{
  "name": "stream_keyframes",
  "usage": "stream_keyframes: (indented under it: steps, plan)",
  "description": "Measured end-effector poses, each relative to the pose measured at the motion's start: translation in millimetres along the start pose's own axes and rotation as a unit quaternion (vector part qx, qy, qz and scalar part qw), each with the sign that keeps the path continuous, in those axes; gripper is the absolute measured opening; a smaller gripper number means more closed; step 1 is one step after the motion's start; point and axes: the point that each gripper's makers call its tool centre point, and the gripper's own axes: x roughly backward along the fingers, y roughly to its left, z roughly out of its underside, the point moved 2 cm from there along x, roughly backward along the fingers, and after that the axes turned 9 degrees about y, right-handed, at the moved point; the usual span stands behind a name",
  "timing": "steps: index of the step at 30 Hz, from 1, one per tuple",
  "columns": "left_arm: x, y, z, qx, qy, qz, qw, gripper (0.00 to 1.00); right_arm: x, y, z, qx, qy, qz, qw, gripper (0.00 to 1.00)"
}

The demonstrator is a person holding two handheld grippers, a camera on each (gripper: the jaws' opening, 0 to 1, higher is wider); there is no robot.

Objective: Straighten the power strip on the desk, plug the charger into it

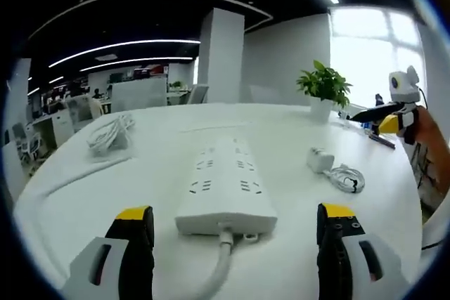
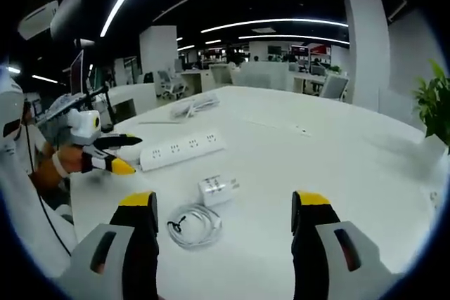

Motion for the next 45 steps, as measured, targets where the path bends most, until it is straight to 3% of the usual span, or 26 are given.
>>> stream_keyframes:
  steps: [10,15,24,30,38,45]
  plan:
    - [-13.2,-2.8,2.0,-0.031,-0.001,-0.005,0.9995,0.93,-1.4,1.5,-1.1,-0.002,-0.001,-0.006,1.0000,0.76]
    - [-15.0,0.2,-1.0,-0.033,-0.009,-0.009,0.9994,0.86,-2.3,2.8,-1.2,-0.003,-0.001,-0.009,1.0000,0.76]
    - [-19.4,4.4,4.5,-0.039,0.002,-0.015,0.9991,0.77,-3.3,6.4,-4.3,-0.008,-0.007,-0.022,0.9997,0.76]
    - [-19.4,6.9,3.1,-0.033,-0.009,-0.016,0.9993,0.72,-7.5,18.7,-10.7,-0.011,-0.010,-0.060,0.9981,0.75]
    - [-20.2,7.5,3.1,-0.042,-0.013,-0.019,0.9989,0.71,-30.9,36.6,-35.5,0.088,-0.006,-0.093,0.9917,0.74]
    - [-21.4,8.0,2.4,-0.043,-0.017,-0.015,0.9988,0.71,-62.8,56.1,-54.1,0.188,-0.010,-0.119,0.9750,0.74]
